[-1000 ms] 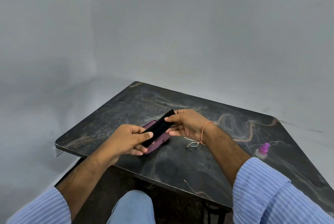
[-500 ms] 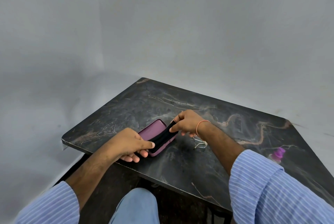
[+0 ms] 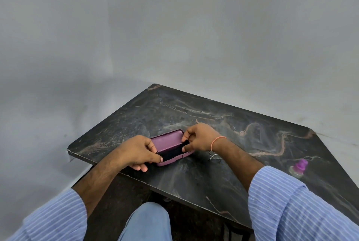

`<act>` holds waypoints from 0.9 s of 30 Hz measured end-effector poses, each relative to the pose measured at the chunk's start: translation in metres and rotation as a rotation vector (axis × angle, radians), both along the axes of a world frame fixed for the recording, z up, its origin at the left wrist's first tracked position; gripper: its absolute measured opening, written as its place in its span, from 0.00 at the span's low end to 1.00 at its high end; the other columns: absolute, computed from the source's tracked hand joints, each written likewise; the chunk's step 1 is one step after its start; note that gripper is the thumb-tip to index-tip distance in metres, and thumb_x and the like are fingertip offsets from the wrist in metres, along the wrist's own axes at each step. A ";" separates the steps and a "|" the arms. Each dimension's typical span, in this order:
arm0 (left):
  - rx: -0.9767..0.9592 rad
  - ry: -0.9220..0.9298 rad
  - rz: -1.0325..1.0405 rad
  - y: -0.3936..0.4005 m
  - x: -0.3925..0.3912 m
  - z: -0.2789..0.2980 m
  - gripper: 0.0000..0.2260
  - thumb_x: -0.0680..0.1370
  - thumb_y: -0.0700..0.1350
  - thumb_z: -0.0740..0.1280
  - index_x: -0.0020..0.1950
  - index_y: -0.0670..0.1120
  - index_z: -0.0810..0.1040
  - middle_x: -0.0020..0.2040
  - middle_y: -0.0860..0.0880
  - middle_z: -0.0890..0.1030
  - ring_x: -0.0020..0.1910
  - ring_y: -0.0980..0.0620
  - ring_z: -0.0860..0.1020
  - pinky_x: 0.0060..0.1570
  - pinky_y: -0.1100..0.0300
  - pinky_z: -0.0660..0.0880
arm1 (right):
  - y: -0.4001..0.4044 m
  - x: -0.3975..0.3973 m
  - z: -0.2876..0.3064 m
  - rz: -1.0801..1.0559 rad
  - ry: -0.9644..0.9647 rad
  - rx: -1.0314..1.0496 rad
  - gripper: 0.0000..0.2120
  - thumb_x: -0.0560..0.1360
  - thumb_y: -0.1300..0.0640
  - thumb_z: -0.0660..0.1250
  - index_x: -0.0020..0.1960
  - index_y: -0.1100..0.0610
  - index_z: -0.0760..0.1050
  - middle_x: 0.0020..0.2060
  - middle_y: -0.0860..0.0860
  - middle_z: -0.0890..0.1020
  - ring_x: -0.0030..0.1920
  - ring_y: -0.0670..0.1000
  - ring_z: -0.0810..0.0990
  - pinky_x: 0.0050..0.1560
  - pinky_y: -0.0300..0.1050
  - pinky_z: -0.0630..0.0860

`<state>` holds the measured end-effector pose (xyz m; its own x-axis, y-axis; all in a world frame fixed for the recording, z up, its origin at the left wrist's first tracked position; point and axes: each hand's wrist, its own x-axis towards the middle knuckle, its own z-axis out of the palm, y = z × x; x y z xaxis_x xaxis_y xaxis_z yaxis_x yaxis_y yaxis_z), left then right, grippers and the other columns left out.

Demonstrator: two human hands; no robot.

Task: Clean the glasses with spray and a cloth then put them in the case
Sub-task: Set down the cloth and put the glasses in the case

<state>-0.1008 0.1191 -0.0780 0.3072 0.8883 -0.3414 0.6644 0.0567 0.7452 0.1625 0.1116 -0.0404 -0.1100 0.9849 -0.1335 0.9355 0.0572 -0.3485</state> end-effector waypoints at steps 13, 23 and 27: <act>0.297 -0.121 -0.119 0.001 -0.018 -0.015 0.03 0.81 0.51 0.79 0.53 0.56 0.86 0.52 0.54 0.88 0.30 0.53 0.87 0.30 0.63 0.81 | -0.035 0.014 0.011 0.140 -0.211 0.181 0.10 0.73 0.39 0.79 0.51 0.43 0.88 0.49 0.43 0.78 0.52 0.45 0.73 0.53 0.51 0.80; 0.519 0.022 -0.240 0.001 -0.027 -0.022 0.18 0.70 0.70 0.80 0.54 0.66 0.88 0.58 0.65 0.85 0.50 0.66 0.85 0.54 0.64 0.79 | -0.055 0.019 0.009 0.230 -0.274 0.241 0.12 0.81 0.41 0.72 0.56 0.45 0.89 0.49 0.45 0.75 0.50 0.46 0.74 0.49 0.46 0.75; 0.579 0.046 -0.256 0.001 -0.025 -0.024 0.18 0.69 0.67 0.82 0.56 0.67 0.87 0.60 0.64 0.84 0.59 0.63 0.82 0.63 0.61 0.77 | -0.068 0.041 0.021 0.162 -0.166 0.308 0.12 0.82 0.44 0.70 0.58 0.47 0.89 0.50 0.44 0.78 0.53 0.43 0.76 0.57 0.45 0.76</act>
